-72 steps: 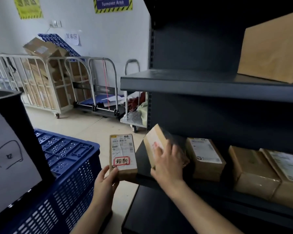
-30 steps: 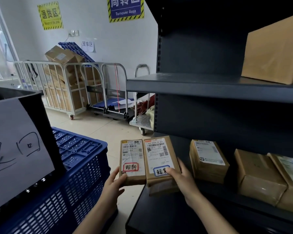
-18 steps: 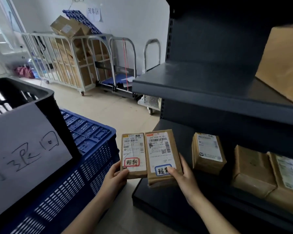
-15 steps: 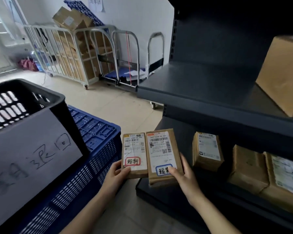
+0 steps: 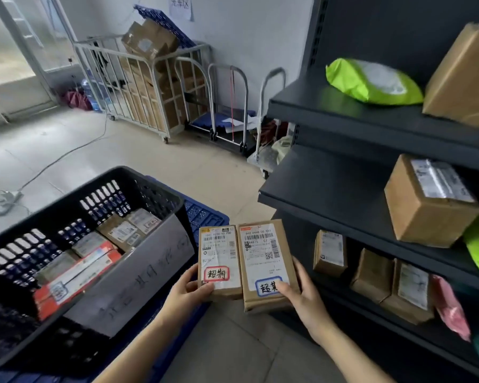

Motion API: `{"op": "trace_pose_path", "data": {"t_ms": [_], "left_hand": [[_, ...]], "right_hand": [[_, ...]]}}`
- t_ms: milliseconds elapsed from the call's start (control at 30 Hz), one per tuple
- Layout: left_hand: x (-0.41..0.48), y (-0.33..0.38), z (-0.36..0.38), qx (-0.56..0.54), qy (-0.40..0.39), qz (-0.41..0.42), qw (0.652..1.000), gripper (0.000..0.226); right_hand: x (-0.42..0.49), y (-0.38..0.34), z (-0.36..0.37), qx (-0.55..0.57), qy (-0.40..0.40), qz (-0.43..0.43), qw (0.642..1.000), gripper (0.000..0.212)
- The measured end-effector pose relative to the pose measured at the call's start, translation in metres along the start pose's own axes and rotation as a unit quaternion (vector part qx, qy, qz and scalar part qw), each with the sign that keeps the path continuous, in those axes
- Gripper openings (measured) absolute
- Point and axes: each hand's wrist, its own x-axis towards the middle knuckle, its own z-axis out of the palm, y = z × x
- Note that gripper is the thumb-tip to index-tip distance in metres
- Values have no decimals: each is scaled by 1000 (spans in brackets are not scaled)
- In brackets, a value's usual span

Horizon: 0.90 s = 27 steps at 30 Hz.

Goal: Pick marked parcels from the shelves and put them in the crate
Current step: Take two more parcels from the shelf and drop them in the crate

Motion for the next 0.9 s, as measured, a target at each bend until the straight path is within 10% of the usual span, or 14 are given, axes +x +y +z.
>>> {"op": "trace_pose_path", "data": {"t_ms": [267, 900], "left_hand": [[-75, 65, -4, -22, 15, 58, 998, 70], [-169, 66, 6, -17, 121, 91, 988, 66]], "right_hand": [[-37, -82, 12, -38, -42, -42, 998, 54], [-75, -111, 22, -63, -132, -80, 986, 72]]}}
